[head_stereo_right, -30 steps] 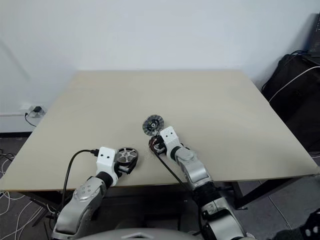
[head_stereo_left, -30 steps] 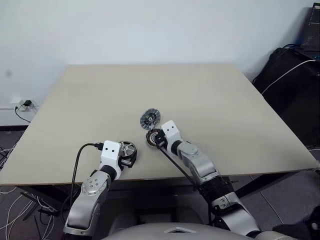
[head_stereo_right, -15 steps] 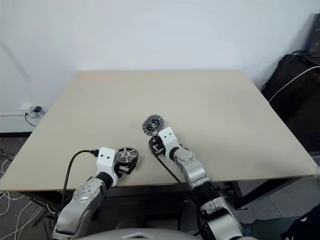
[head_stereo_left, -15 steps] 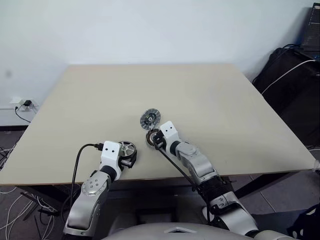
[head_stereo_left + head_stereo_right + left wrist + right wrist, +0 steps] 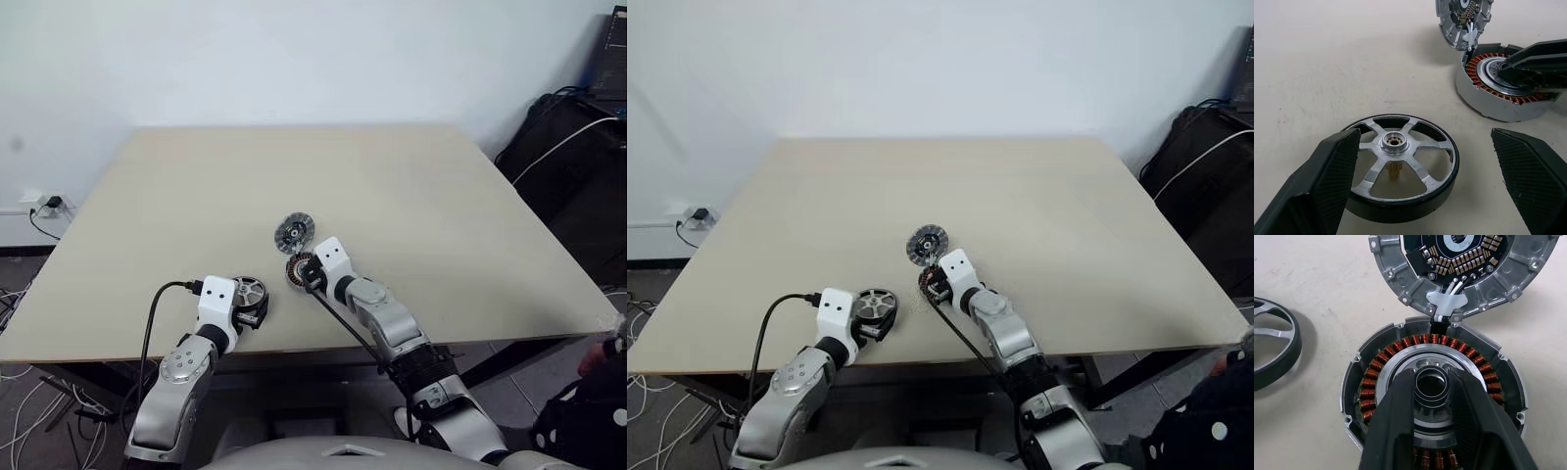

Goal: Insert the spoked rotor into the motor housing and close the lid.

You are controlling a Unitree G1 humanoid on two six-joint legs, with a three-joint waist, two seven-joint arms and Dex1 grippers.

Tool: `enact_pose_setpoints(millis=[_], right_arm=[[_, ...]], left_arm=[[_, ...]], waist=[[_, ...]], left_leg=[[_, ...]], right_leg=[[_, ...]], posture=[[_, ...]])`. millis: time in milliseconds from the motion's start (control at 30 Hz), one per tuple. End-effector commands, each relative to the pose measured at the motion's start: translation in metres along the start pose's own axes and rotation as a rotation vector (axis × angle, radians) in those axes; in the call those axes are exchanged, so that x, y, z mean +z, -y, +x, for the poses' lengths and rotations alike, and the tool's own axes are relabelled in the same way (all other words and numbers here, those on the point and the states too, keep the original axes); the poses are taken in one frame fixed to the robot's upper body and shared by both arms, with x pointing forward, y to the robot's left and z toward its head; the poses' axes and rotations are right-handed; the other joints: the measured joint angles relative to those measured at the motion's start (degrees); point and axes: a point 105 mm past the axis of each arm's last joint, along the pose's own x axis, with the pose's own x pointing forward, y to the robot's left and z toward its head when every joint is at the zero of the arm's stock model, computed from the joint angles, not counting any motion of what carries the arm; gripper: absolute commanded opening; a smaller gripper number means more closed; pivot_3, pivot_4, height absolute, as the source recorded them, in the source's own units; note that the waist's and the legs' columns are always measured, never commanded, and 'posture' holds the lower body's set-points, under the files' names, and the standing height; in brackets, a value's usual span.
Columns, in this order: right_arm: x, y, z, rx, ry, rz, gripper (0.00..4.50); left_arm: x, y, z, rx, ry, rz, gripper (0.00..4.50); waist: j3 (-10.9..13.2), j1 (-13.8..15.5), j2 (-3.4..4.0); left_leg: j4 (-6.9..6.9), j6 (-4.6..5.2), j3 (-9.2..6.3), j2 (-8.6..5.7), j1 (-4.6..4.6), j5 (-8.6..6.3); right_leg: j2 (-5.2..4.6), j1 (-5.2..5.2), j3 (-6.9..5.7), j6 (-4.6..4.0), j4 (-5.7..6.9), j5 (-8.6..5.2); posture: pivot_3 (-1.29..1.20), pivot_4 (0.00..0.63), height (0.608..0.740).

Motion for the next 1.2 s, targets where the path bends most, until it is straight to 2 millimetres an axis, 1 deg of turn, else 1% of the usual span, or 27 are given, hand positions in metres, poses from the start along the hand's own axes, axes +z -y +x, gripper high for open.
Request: enact_pose_setpoints(millis=[33,100,200,267,367,600,633,700,800,867,967,1067,1100,1133,1200], right_arm=[[0.018,0.002,-0.002,-0.005,0.055,-0.023,2.31],[0.028,-0.001,-0.006,0.012,0.098,-0.023,2.92],[0.049,-0.007,-0.014,0.059,0.186,-0.007,2.92],[0.059,-0.01,-0.02,0.074,0.223,-0.003,2.92],[0.064,-0.01,-0.025,0.061,0.238,-0.016,2.35],[0.064,0.007,-0.039,-0.033,0.279,-0.011,0.03],[0.064,0.01,-0.042,-0.046,0.295,-0.002,0.03],[0.061,0.017,-0.051,-0.082,0.332,0.022,0.03],[0.053,0.018,-0.065,-0.1,0.368,-0.002,0.03],[0.04,0.017,-0.074,-0.089,0.351,-0.01,0.03],[0.021,0.018,-0.089,-0.07,0.344,0.026,0.03],[0.009,0.022,-0.101,-0.081,0.351,0.054,0.03],[0.006,0.024,-0.104,-0.086,0.353,0.068,0.03],[-0.001,0.025,-0.107,-0.093,0.34,0.068,0.03],[-0.016,0.024,-0.113,-0.089,0.308,0.084,0.03]], left_arm=[[0.013,0.001,0.001,0.0,0.052,0.014,4.5],[0.012,0.001,0.0,0.001,0.052,0.012,4.5],[0.012,0.0,0.0,0.004,0.051,0.012,4.5],[0.012,0.0,0.0,0.004,0.052,0.012,4.5],[0.013,0.0,0.001,0.003,0.054,0.014,4.5],[0.014,-0.003,0.0,0.022,0.067,0.006,4.5],[0.014,-0.004,0.0,0.032,0.075,0.005,4.5],[0.017,-0.007,-0.002,0.057,0.094,-0.002,4.5],[0.019,-0.009,-0.004,0.067,0.114,-0.015,4.5],[0.019,-0.01,-0.006,0.068,0.119,-0.018,4.5],[0.018,-0.012,-0.009,0.071,0.121,-0.021,4.5],[0.019,-0.016,-0.012,0.077,0.133,-0.036,4.5],[0.021,-0.017,-0.013,0.078,0.151,-0.058,4.5],[0.024,-0.021,-0.015,0.093,0.187,-0.124,4.5],[0.026,-0.035,-0.02,0.156,0.253,-0.325,4.5]], waist=[[0.0,-0.02,0.0],[0.0,-0.03,0.0],[0.01,-0.01,0.02],[0.01,0.0,0.02],[0.01,0.04,0.02],[0.01,0.04,0.01],[0.01,0.05,0.01],[0.01,0.08,0.01],[0.0,0.2,-0.01],[0.01,0.18,-0.01],[0.01,0.25,-0.03],[0.04,0.19,-0.05],[0.05,0.15,-0.07],[0.05,0.15,-0.08],[0.04,0.22,-0.11]], left_leg=[[0.0,0.0,0.0,0.0,0.01,0.0],[0.0,0.0,0.0,0.0,0.0,0.0],[-0.02,0.0,0.0,0.01,-0.01,0.0],[-0.04,0.01,0.0,0.01,-0.01,0.0],[-0.04,0.22,-0.01,0.08,0.0,-0.13],[-0.04,0.15,0.0,0.02,-0.01,-0.09],[-0.04,0.14,0.0,0.01,-0.01,-0.08],[-0.04,0.02,0.0,-0.02,-0.01,-0.02],[-0.08,0.23,-0.02,-0.02,-0.01,-0.13],[-0.1,0.24,0.0,-0.03,-0.01,-0.14],[-0.1,0.26,0.0,-0.02,0.01,-0.15],[-0.09,0.27,0.02,0.0,0.03,-0.15],[-0.09,0.27,0.02,0.03,0.07,-0.15],[-0.09,0.27,0.03,0.08,0.09,-0.15],[-0.09,0.27,0.04,0.15,0.1,-0.15]], right_leg=[[0.0,0.0,0.0,0.0,0.0,0.0],[0.0,0.0,0.0,0.0,0.0,0.0],[0.0,-0.03,0.0,0.0,0.0,0.0],[0.01,-0.03,0.0,0.0,0.0,0.0],[0.0,-0.02,0.0,0.0,0.0,0.0],[-0.01,-0.02,-0.01,0.0,-0.01,0.0],[-0.01,-0.03,0.0,0.0,-0.01,-0.01],[0.0,-0.03,-0.01,-0.01,-0.01,-0.01],[0.0,-0.02,-0.01,0.0,-0.03,-0.02],[0.0,-0.04,0.0,-0.01,-0.03,-0.03],[-0.01,-0.01,0.0,-0.01,-0.04,-0.03],[-0.01,0.0,0.0,0.0,-0.04,-0.04],[-0.01,0.02,0.01,0.0,-0.04,-0.04],[0.0,0.03,0.01,0.0,-0.03,-0.04],[-0.01,0.05,0.01,0.01,-0.02,-0.04]], posture=[[0.0,0.0,0.74],[0.0,0.0,0.74],[0.0,0.0,0.74],[0.0,0.0,0.74],[0.0,0.0,0.74],[0.0,0.0,0.74],[0.0,0.0,0.74],[0.0,0.0,0.74],[0.0,0.0,0.74],[0.0,0.0,0.74],[0.0,0.0,0.74],[0.0,0.0,0.74],[0.0,0.0,0.74],[0.0,0.0,0.74],[0.0,0.0,0.74]])
